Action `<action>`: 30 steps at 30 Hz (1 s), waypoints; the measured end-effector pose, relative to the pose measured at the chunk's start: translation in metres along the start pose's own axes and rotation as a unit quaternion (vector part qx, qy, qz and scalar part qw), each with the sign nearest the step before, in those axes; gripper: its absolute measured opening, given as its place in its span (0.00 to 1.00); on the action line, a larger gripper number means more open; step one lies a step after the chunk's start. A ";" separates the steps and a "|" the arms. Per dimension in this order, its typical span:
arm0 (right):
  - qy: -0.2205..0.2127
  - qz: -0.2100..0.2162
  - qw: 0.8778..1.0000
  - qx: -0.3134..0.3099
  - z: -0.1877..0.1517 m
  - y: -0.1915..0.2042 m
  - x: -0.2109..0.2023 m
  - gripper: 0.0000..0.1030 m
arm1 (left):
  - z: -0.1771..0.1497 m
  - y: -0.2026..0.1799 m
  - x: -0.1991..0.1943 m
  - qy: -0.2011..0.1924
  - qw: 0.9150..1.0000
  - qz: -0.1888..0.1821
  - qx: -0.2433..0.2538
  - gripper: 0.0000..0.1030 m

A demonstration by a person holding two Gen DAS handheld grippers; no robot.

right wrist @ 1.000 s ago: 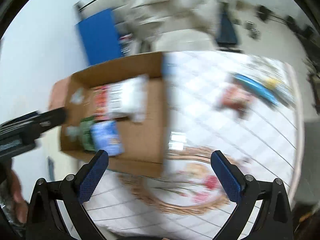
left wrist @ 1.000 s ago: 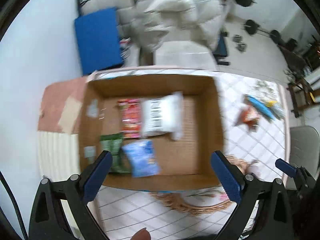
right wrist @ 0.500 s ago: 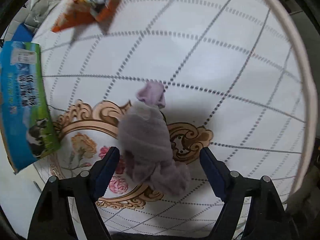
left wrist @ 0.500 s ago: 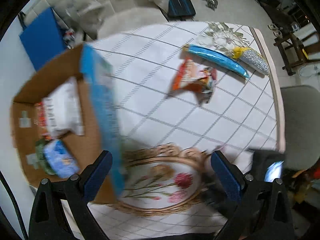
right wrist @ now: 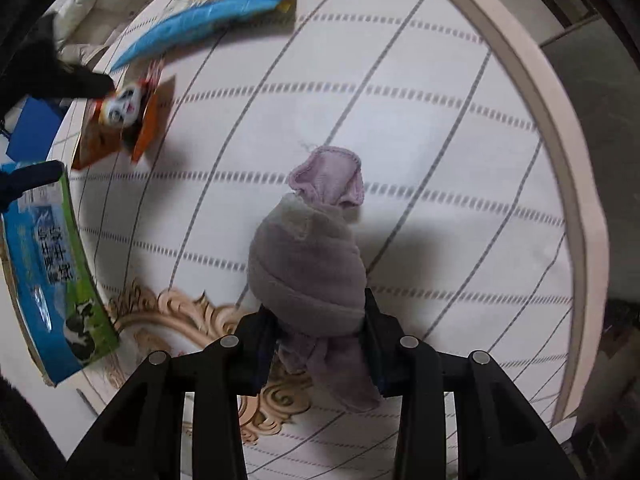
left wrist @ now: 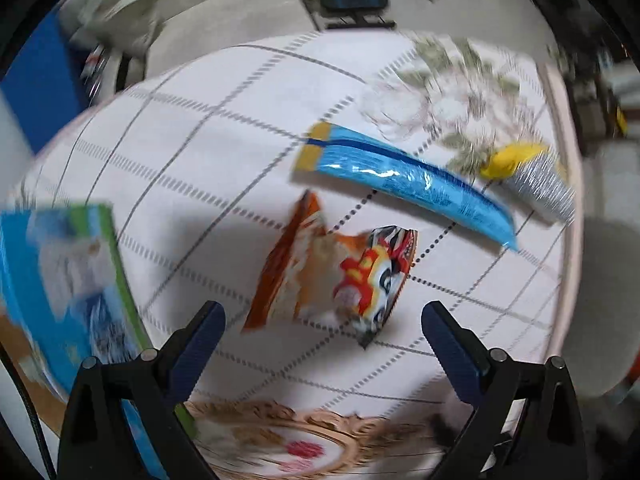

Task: Organize soft objects
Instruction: 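Grasp the orange snack bag with the left tool while the right tool grasps the lilac cloth bundle, then place both items into the box and open both tools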

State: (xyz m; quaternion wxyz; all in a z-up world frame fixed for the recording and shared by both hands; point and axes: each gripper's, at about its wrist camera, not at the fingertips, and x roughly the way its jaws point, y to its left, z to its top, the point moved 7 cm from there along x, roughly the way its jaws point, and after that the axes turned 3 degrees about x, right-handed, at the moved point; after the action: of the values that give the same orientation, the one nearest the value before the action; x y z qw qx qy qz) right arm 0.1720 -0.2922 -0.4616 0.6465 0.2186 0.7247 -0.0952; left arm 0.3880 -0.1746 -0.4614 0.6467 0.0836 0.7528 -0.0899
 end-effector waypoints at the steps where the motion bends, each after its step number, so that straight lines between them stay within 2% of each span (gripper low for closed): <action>1: 0.000 -0.002 1.000 -0.001 0.002 -0.001 0.000 0.40 | 0.003 -0.003 0.004 0.002 1.000 0.010 0.015 0.98; 2: 0.000 -0.003 1.000 -0.002 0.008 0.000 -0.002 0.40 | 0.006 -0.008 0.009 0.004 0.999 0.020 0.031 0.98; 3: 0.000 -0.003 1.000 -0.003 0.014 -0.001 -0.003 0.40 | 0.008 -0.012 0.013 0.004 0.999 0.030 0.045 0.93; 4: 0.001 -0.005 1.000 -0.004 0.017 -0.001 -0.004 0.40 | 0.010 -0.015 0.017 0.003 0.998 0.036 0.057 0.69; 9: -0.002 -0.005 1.000 -0.012 0.036 0.000 -0.004 0.39 | 0.009 -0.020 0.011 -0.019 0.998 0.027 0.055 0.53; 14: -0.011 0.008 1.000 -0.027 0.048 0.002 -0.024 0.38 | -0.009 -0.016 -0.022 -0.052 0.998 -0.001 0.037 0.51; 20: -0.037 0.032 0.996 -0.072 0.045 0.032 -0.069 0.37 | -0.047 0.013 -0.086 -0.111 0.993 -0.041 0.008 0.51; 24: -0.057 0.056 0.991 -0.109 0.035 0.071 -0.107 0.37 | -0.074 0.056 -0.132 -0.152 0.986 -0.057 -0.024 0.51; 27: -0.067 0.082 0.985 -0.140 0.026 0.116 -0.131 0.37 | -0.096 0.104 -0.161 -0.176 0.982 -0.051 -0.049 0.51; 30: -0.075 0.103 0.976 -0.177 0.013 0.172 -0.148 0.37 | -0.112 0.168 -0.181 -0.193 0.977 -0.043 -0.083 0.51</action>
State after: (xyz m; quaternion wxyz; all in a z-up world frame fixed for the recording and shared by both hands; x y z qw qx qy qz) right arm 0.2699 -0.1737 -0.2935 0.7340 0.1664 0.6529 0.0852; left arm 0.3481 0.0140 -0.2708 0.7800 -0.0220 0.6216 -0.0693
